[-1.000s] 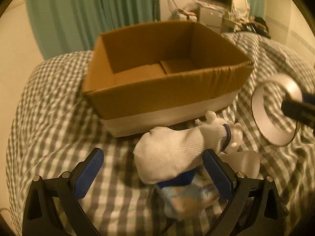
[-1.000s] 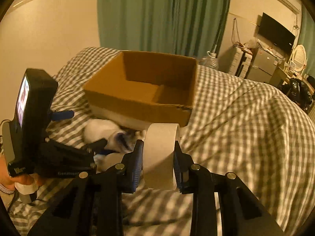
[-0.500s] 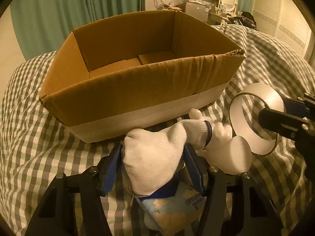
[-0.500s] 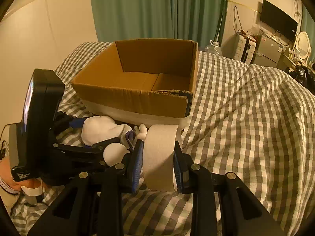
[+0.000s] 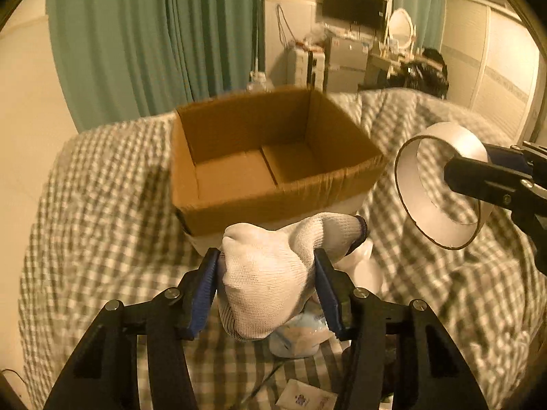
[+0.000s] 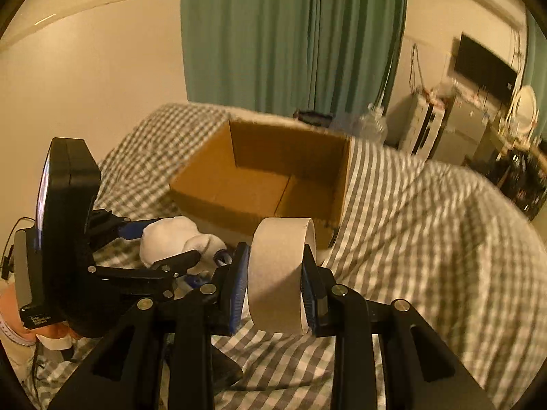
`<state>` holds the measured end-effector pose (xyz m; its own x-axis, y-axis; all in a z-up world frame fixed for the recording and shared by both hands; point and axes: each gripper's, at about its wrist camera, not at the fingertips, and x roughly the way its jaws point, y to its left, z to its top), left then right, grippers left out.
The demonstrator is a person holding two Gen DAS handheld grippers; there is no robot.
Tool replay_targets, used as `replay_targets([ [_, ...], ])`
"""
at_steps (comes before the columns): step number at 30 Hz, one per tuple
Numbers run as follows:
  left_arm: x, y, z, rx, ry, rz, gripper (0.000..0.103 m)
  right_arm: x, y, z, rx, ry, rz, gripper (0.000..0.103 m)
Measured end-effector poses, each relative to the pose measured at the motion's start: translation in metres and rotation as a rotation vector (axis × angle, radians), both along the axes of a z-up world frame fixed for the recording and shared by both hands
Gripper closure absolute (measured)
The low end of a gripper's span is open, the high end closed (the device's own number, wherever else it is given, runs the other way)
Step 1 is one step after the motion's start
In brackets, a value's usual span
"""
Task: Organize objects
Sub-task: 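Carry socks and tape roll into the box and open both tools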
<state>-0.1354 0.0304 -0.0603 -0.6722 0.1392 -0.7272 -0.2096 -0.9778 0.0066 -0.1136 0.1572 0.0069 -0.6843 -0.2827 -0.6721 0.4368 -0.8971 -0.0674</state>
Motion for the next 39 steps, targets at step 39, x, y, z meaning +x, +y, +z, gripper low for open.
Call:
replay_targets([
  [39,-0.172,-0.012,-0.028,-0.035,-0.014,0.046,0.047,-0.202,-0.031,-0.062,-0.054,-0.122,-0.034,0.075],
])
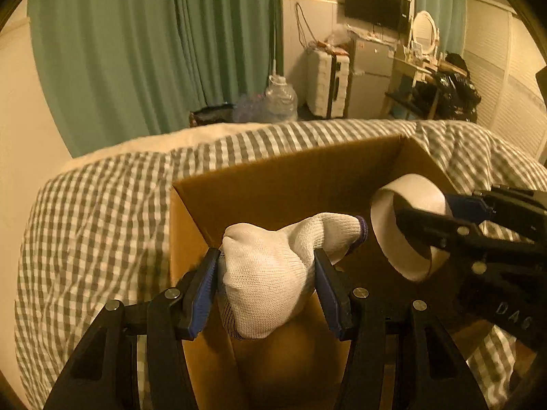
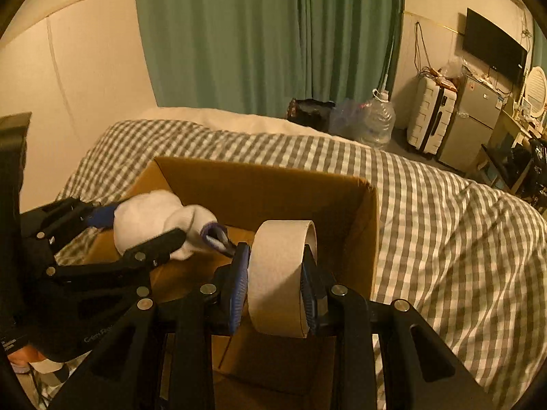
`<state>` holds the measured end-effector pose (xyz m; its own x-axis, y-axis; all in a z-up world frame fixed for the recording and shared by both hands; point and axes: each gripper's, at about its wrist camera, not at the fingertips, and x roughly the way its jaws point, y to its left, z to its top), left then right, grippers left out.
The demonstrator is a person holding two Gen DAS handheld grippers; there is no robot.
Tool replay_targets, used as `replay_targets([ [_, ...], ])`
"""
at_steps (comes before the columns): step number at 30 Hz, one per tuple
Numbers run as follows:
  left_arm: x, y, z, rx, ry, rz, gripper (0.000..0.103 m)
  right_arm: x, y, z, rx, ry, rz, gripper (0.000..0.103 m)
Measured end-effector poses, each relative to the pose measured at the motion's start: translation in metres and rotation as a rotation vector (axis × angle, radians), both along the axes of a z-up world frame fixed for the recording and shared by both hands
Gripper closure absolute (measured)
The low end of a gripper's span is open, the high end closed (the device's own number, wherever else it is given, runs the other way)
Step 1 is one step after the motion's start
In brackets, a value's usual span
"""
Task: Organize objects
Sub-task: 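Carry socks and tape roll into the box and open both tools, then grasp the blue-and-white tissue pack with the left tool while the right tool grasps the black item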
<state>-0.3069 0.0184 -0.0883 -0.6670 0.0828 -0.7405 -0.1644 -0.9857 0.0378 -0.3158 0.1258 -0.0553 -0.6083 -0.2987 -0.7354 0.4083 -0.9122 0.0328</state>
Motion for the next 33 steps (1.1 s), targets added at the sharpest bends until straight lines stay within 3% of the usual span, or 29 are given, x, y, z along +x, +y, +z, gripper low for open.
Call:
replay_targets([
  [3,0.007,0.002,0.004,0.012,0.013,-0.009,0.038,0.006,0.009,0.003,-0.017,0.014,-0.015,0.070],
  [5,0.015,-0.002,0.006,0.031,0.006,-0.022,0.031,0.014,0.014,0.009,-0.039,0.025,-0.025,0.046],
  [6,0.020,-0.001,0.010,0.033,0.007,-0.023,0.027,0.020,0.017,0.014,-0.052,0.036,-0.032,0.043],
  [12,0.049,-0.007,0.041,0.024,0.031,-0.002,0.017,0.057,0.028,0.053,-0.014,0.086,-0.039,0.039],
  [18,0.094,-0.016,0.081,-0.003,0.076,0.039,0.005,0.105,0.045,0.092,0.021,0.119,-0.012,0.028],
  [23,0.137,-0.018,0.112,-0.009,0.096,0.059,0.002,0.149,0.050,0.110,0.040,0.123,0.041,0.018],
  [28,0.177,-0.017,0.121,-0.045,0.124,0.053,0.001,0.201,0.045,0.109,0.073,0.120,0.103,0.016],
  [33,0.205,-0.021,0.093,-0.041,0.072,0.053,0.001,0.230,0.036,0.077,0.082,0.024,0.136,0.016],
])
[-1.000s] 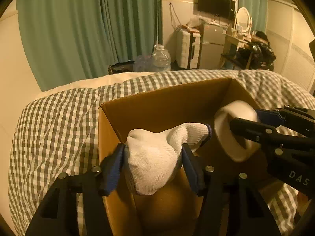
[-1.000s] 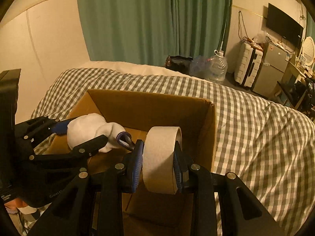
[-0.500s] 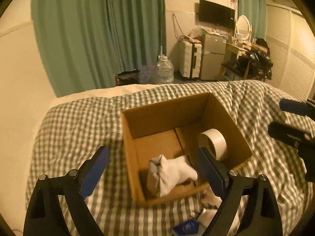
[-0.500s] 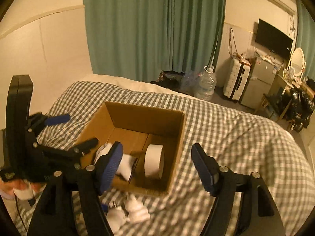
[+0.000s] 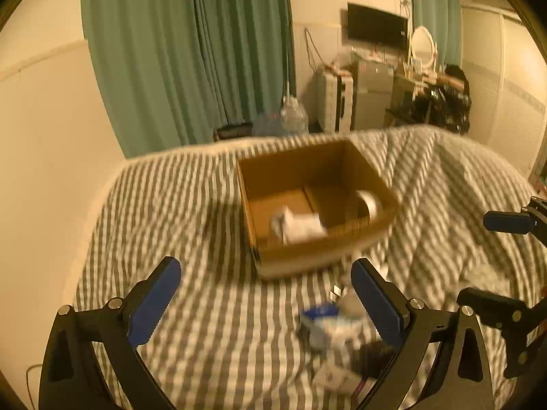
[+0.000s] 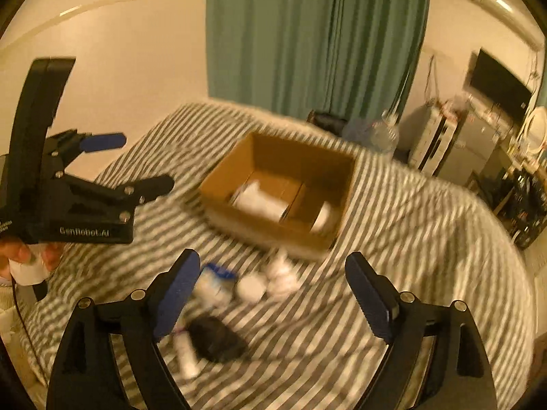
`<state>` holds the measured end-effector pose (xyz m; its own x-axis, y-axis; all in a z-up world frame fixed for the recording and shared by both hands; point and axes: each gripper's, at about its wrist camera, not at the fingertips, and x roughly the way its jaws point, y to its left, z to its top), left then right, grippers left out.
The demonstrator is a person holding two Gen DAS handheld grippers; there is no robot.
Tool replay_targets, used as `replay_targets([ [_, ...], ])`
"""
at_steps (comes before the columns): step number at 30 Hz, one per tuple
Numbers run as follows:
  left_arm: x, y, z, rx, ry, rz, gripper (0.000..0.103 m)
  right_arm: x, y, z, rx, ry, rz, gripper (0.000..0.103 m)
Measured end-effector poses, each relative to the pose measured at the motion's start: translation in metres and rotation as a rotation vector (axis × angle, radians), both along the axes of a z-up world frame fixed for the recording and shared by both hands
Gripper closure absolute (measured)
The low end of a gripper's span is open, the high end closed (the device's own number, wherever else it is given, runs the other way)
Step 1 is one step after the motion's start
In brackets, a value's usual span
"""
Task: Organize objects
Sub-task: 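Grasp the blue-and-white tissue pack with the left tool while the right tool grasps the black item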
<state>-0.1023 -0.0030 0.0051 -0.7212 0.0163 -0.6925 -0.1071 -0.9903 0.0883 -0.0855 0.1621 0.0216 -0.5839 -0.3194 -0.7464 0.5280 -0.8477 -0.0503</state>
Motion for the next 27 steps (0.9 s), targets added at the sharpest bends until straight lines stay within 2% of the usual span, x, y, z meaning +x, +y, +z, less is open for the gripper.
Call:
replay_targets([
  [4,0.014,-0.004,-0.035,0.003,-0.044,0.039,0.001,0.008,-0.005,-0.041,0.044,-0.045,-0.012,0.016],
  [7,0.021,-0.007,-0.064,0.029,-0.079,0.068,0.001,0.007,-0.007,-0.070,0.041,-0.097,-0.030,0.016],
  [9,0.024,-0.010,-0.083,0.072,-0.114,0.079,0.001,0.005,-0.008,-0.089,0.041,-0.127,-0.043,0.016],
  [11,0.023,-0.010,-0.094,0.087,-0.143,0.076,0.001,0.004,-0.009,-0.104,0.050,-0.146,-0.047,0.016],
  [14,0.023,-0.006,-0.107,0.067,-0.165,0.074,0.001,0.002,-0.008,-0.121,0.050,-0.179,-0.048,0.016],
  [19,0.021,-0.004,-0.122,0.064,-0.192,0.067,0.001,0.000,-0.011,-0.138,0.069,-0.199,-0.046,0.017],
  [24,0.019,-0.001,-0.131,0.042,-0.217,0.062,0.001,0.002,-0.018,-0.144,0.102,-0.185,-0.027,0.041],
  [26,0.019,0.001,-0.131,0.034,-0.217,0.057,0.001,0.003,-0.020,-0.146,0.102,-0.186,-0.014,0.067],
  [27,0.019,0.001,-0.131,0.029,-0.218,0.056,0.001,0.003,-0.020,-0.146,0.105,-0.181,-0.015,0.068],
])
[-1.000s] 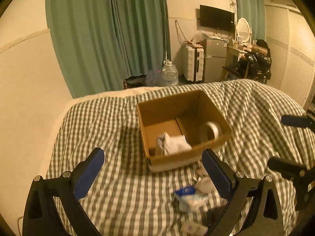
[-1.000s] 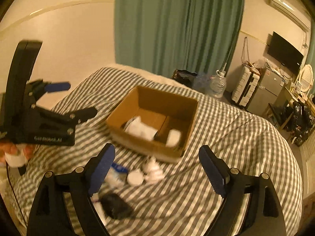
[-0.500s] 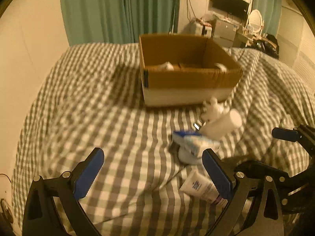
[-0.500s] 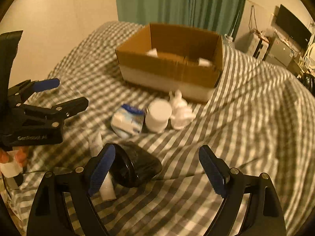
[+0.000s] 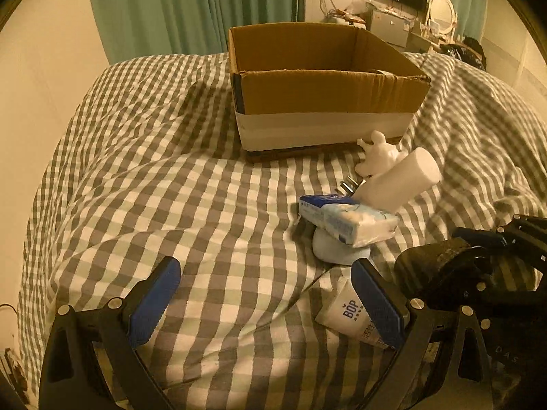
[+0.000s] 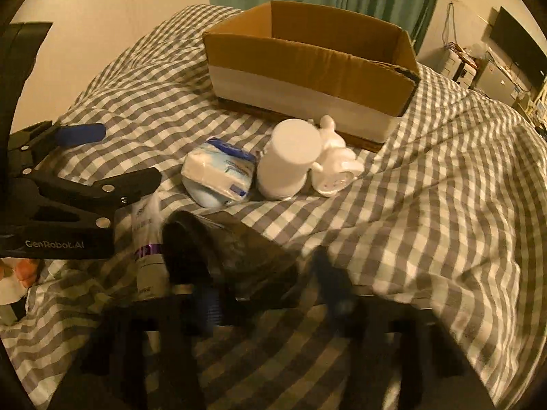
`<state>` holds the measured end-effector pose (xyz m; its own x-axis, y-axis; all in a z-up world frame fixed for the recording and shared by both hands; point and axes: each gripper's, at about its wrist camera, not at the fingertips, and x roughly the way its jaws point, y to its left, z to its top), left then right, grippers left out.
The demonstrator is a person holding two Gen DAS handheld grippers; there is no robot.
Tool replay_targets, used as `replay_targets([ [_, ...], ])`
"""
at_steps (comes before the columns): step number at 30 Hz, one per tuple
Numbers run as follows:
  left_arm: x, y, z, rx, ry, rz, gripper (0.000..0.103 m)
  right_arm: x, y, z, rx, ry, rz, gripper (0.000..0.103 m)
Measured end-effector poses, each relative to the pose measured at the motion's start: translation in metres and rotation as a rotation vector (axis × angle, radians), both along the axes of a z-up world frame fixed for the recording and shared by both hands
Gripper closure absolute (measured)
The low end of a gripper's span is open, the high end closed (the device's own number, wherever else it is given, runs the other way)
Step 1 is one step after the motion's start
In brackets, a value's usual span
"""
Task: Organize objects
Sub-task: 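Grasp the blue-and-white tissue pack with the left tool while the right tool grasps the black item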
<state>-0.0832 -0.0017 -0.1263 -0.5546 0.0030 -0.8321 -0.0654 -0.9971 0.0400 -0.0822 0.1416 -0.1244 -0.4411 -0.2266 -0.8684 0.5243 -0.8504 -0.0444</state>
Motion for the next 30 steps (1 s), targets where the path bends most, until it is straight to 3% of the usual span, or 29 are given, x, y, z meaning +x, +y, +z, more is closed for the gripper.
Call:
replay_targets([
  [3,-0.002,0.001,0.000,-0.003,-0.007,-0.004,0.001,0.001,0.002,0.007,0.003,0.038,-0.006,0.075],
  [4,-0.002,0.001,0.000,-0.005,-0.009,-0.003,0.001,0.001,0.003,0.011,0.008,0.057,-0.004,0.088],
  [5,-0.004,0.002,-0.001,-0.009,-0.012,-0.003,0.001,0.000,0.005,0.014,0.013,0.075,-0.009,0.092],
  [17,-0.033,0.049,-0.010,0.012,-0.054,-0.112,0.001,-0.042,0.044,0.043,0.039,0.201,-0.181,0.092],
  [25,-0.058,0.064,-0.032,0.020,-0.106,-0.132,0.001,-0.052,0.052,0.025,0.020,0.150,-0.201,0.092],
  [29,-0.064,0.061,-0.040,0.038,-0.127,-0.123,0.026,-0.053,0.053,0.021,0.002,0.132,-0.197,0.092],
  [30,-0.064,0.060,-0.042,0.040,-0.130,-0.122,0.027,-0.052,0.052,0.020,0.005,0.131,-0.197,0.092],
])
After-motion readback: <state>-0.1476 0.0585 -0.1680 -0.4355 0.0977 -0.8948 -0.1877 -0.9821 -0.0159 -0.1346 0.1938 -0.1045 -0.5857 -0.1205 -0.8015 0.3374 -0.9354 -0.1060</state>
